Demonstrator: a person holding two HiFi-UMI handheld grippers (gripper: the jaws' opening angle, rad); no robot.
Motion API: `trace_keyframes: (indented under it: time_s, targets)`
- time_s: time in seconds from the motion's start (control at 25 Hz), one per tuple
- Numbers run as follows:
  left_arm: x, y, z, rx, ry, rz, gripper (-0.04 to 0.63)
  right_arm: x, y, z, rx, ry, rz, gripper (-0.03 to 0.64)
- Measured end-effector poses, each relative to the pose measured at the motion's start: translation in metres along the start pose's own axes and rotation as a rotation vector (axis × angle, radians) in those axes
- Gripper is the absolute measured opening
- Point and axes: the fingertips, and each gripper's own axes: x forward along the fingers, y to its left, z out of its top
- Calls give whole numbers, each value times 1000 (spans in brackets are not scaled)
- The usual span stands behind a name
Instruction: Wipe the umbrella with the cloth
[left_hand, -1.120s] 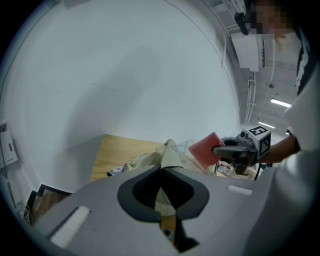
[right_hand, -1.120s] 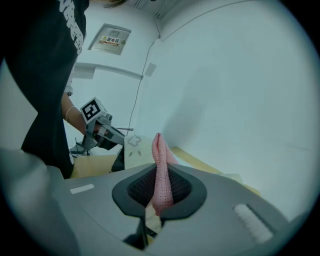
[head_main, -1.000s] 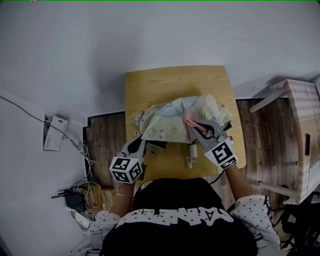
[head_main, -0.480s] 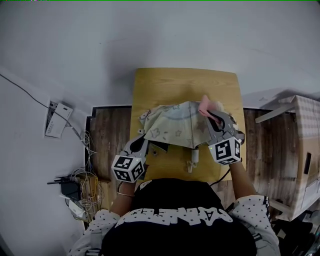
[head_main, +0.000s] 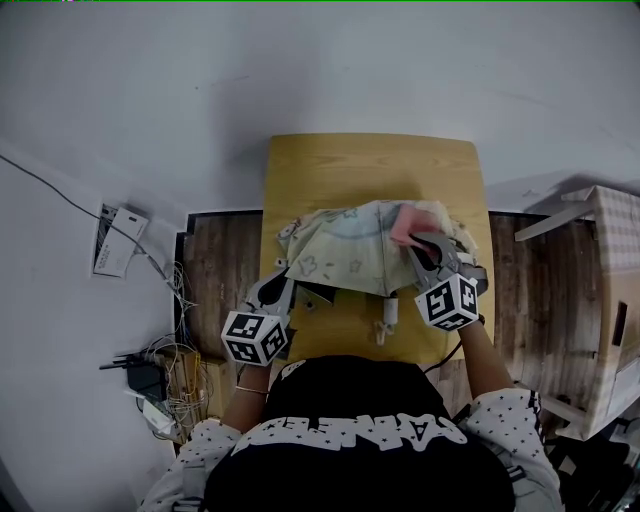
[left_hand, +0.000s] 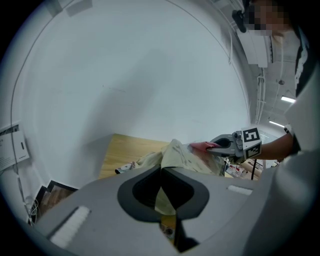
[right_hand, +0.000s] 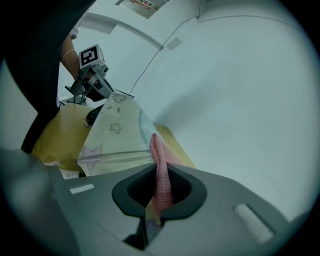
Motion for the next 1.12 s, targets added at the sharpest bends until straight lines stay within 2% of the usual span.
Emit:
trace_keyframes:
  time_s: [0.4, 0.72, 1.12]
  targets:
    - [-2, -1, 1, 5, -1, -35, 2, -6, 28, -5, 81, 15, 49, 34]
    - [-3, -6, 3, 33, 0, -83, 1, -14, 55, -8, 95, 38, 86, 34]
    - [-2, -14, 2, 29, 0, -134, 2, -29, 80, -16, 118, 73, 93, 34]
